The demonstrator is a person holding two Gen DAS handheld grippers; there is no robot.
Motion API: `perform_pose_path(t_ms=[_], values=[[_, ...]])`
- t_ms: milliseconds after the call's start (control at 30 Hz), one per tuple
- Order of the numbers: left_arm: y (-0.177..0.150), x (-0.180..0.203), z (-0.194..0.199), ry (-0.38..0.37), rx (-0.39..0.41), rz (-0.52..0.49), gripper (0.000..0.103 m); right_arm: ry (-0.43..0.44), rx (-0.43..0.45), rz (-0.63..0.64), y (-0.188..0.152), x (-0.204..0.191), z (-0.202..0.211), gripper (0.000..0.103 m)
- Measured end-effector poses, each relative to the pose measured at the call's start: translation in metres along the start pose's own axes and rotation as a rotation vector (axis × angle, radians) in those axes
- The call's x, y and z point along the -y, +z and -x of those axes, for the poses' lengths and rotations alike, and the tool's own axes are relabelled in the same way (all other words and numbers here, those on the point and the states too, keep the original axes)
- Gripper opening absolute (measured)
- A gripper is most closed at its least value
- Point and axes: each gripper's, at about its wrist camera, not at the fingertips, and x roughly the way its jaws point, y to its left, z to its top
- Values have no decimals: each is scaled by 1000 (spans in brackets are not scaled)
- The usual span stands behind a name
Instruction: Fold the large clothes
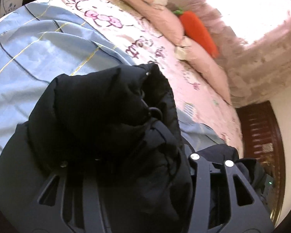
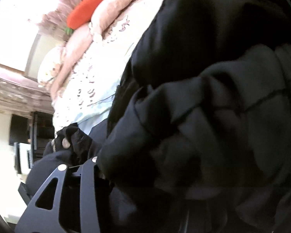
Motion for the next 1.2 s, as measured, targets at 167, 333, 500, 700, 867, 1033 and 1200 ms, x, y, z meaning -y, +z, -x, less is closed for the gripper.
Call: perform_pose_path(t_ms=[167,333,500,700,867,1033,1200], values=[[14,-11,-20,16,-80,56,48,-29,-20,4,-17,-13,-12,45],[23,-25,6,-227,-115,284,101,222,-87,-242,0,17,26,102],[34,-8,31,-244,-136,298,101,173,-117,-150,6,-15,55,102],[-1,60,129,-135,149,-75,101,146,308,218,-55,-60,164,102],[-65,83,140,72,358,-286,101,26,406,417,-111,-61,137,102],[-57,72,152,-5,374,-218,101,-29,319,413,-106,-44,89,102],[-28,81,175,-14,366,-246,101,-45,341,362,-86,-48,96,102]])
